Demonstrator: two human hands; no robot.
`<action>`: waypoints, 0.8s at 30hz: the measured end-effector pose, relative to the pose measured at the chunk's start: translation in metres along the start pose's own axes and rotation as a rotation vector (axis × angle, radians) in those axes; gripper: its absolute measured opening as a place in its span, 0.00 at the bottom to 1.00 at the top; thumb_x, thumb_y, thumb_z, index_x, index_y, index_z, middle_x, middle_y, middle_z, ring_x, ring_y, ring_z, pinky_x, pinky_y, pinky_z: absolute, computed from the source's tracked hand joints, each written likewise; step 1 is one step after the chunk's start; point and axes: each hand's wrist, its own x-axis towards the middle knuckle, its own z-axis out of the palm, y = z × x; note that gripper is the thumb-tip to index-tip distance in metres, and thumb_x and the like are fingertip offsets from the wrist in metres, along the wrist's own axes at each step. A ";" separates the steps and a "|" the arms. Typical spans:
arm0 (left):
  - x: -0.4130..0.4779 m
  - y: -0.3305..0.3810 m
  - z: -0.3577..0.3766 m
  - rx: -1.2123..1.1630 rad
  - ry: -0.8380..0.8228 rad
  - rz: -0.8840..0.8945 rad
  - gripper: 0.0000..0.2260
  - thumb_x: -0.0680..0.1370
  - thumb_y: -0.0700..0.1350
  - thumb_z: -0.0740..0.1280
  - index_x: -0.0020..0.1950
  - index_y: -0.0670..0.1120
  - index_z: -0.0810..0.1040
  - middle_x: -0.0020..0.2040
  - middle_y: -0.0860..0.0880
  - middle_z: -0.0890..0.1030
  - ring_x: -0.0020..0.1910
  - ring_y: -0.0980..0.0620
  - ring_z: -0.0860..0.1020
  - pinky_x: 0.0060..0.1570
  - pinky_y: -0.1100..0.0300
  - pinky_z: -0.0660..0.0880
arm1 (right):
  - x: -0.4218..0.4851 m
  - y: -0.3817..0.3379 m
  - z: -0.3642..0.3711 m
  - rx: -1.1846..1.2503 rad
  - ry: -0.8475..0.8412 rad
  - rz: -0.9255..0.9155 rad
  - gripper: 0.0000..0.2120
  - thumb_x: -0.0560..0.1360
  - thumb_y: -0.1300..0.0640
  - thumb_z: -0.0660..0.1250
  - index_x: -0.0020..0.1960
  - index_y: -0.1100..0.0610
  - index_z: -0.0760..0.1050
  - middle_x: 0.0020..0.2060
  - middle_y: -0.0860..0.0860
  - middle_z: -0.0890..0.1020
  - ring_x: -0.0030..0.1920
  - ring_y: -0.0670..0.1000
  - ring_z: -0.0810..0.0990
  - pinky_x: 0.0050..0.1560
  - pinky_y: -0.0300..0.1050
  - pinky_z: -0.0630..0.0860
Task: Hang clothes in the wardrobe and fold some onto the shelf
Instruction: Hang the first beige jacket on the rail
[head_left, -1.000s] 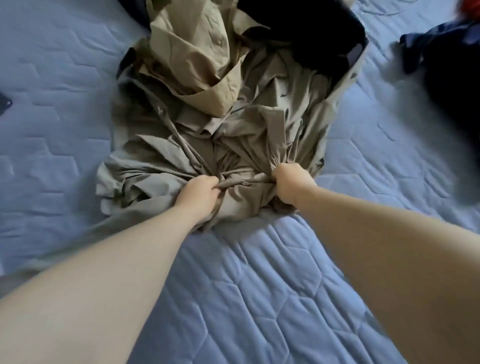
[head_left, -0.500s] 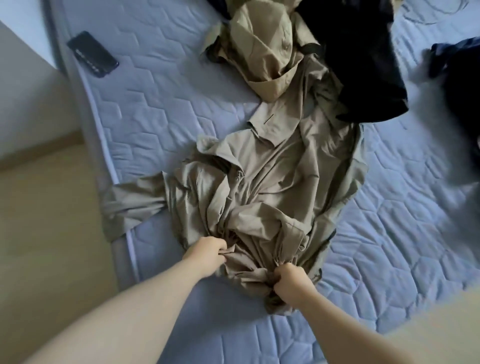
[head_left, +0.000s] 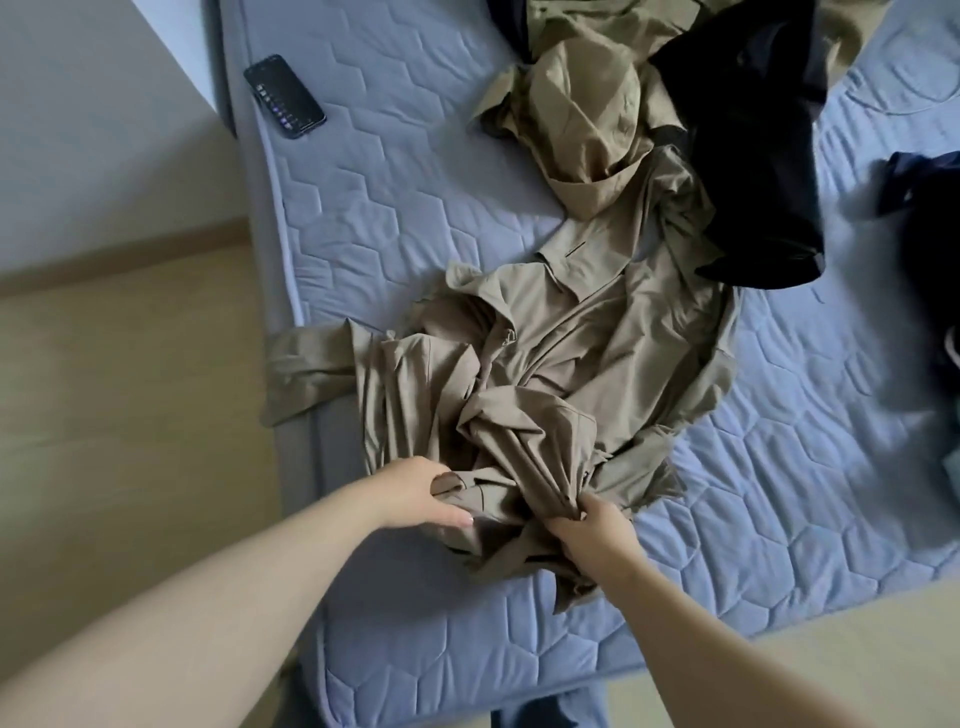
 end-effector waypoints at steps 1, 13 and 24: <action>-0.005 0.004 -0.003 0.010 -0.066 0.032 0.13 0.67 0.58 0.73 0.38 0.53 0.73 0.36 0.58 0.74 0.37 0.58 0.73 0.31 0.70 0.65 | -0.005 -0.002 -0.004 0.061 0.021 0.000 0.06 0.71 0.56 0.67 0.40 0.58 0.72 0.32 0.50 0.77 0.36 0.50 0.76 0.33 0.39 0.70; -0.074 0.036 -0.071 -0.367 0.268 0.118 0.09 0.78 0.42 0.63 0.39 0.51 0.76 0.33 0.57 0.77 0.37 0.58 0.73 0.33 0.75 0.66 | -0.057 -0.064 -0.059 0.495 0.077 -0.112 0.05 0.74 0.60 0.67 0.43 0.59 0.72 0.28 0.52 0.76 0.25 0.48 0.73 0.22 0.36 0.71; -0.191 0.167 -0.243 -0.274 0.915 0.370 0.11 0.80 0.42 0.58 0.55 0.45 0.78 0.54 0.45 0.80 0.50 0.50 0.74 0.43 0.64 0.63 | -0.156 -0.268 -0.181 0.681 0.428 -0.502 0.19 0.77 0.52 0.62 0.30 0.55 0.62 0.26 0.49 0.66 0.31 0.50 0.66 0.38 0.46 0.64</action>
